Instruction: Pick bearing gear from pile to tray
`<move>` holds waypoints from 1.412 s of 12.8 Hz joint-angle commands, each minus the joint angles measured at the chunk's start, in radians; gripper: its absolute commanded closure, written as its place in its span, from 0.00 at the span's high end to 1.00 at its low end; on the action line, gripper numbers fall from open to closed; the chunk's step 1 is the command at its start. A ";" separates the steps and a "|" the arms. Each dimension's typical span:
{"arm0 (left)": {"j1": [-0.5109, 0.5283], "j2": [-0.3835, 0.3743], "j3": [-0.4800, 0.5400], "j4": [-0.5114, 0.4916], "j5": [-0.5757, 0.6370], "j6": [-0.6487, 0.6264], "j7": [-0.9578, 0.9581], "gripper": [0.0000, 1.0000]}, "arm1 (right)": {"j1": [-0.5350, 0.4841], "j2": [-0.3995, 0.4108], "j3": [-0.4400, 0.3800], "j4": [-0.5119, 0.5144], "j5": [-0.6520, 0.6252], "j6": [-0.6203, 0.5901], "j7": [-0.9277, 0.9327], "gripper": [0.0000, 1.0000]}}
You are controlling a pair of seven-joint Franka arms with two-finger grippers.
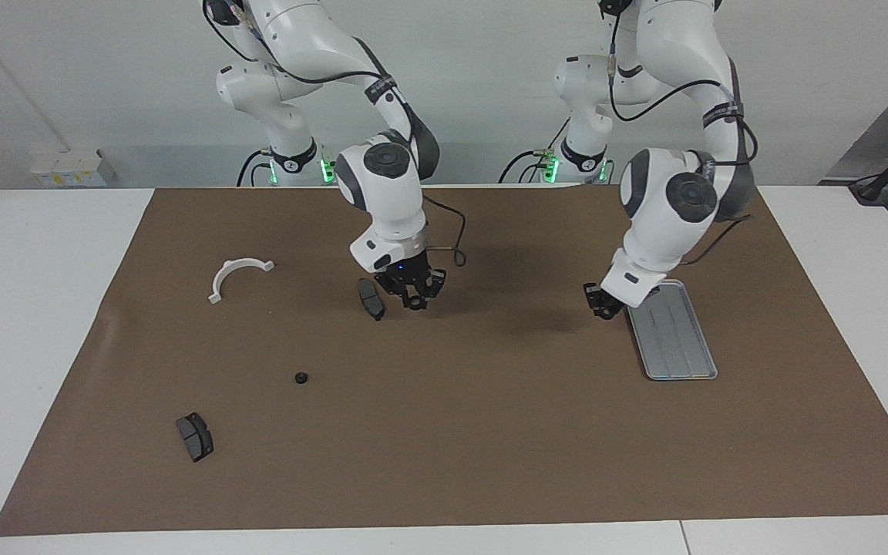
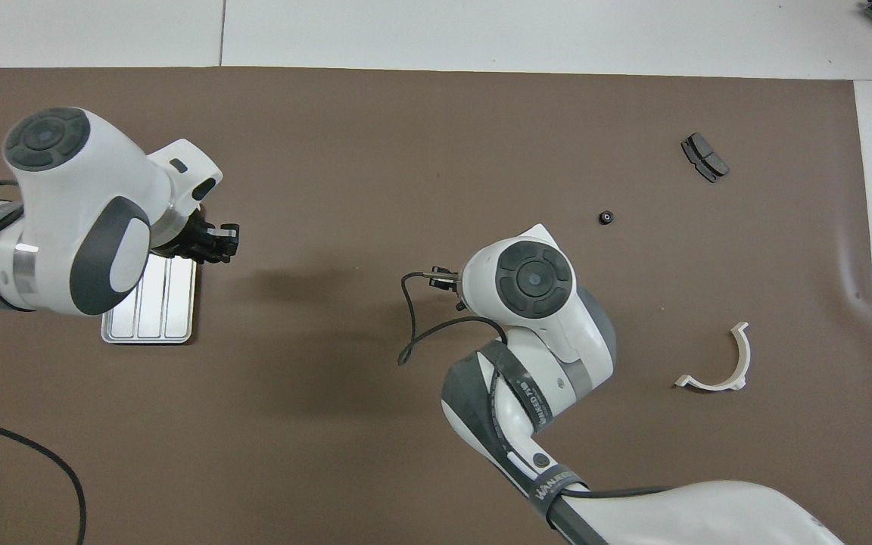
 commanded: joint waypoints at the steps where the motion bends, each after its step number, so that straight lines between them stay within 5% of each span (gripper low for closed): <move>1: 0.105 -0.026 -0.010 -0.054 -0.009 0.006 0.194 0.00 | 0.042 0.158 0.001 0.188 -0.078 -0.028 0.130 0.00; 5: 0.208 -0.026 -0.010 -0.114 -0.009 0.103 0.373 0.00 | 0.104 0.201 0.001 0.218 -0.097 -0.042 0.196 0.09; 6: 0.210 -0.024 -0.008 -0.138 -0.009 0.149 0.373 0.03 | 0.111 0.199 0.002 0.210 -0.097 -0.059 0.208 0.22; 8: 0.210 -0.021 -0.008 -0.151 -0.009 0.171 0.374 0.14 | 0.128 0.195 0.001 0.209 -0.097 -0.122 0.215 0.83; 9: 0.211 -0.021 -0.008 -0.151 -0.009 0.171 0.376 0.25 | 0.128 0.193 0.001 0.215 -0.097 -0.145 0.215 1.00; 10: 0.217 -0.021 -0.008 -0.151 -0.009 0.169 0.374 0.42 | 0.126 0.192 0.001 0.221 -0.097 -0.153 0.213 1.00; 13: 0.217 -0.021 -0.008 -0.149 -0.009 0.158 0.382 0.61 | 0.082 0.175 -0.005 0.224 -0.100 -0.133 0.186 1.00; 18: 0.187 -0.020 -0.013 -0.123 -0.009 0.162 0.341 0.63 | -0.090 0.147 -0.006 0.224 -0.102 -0.127 -0.038 1.00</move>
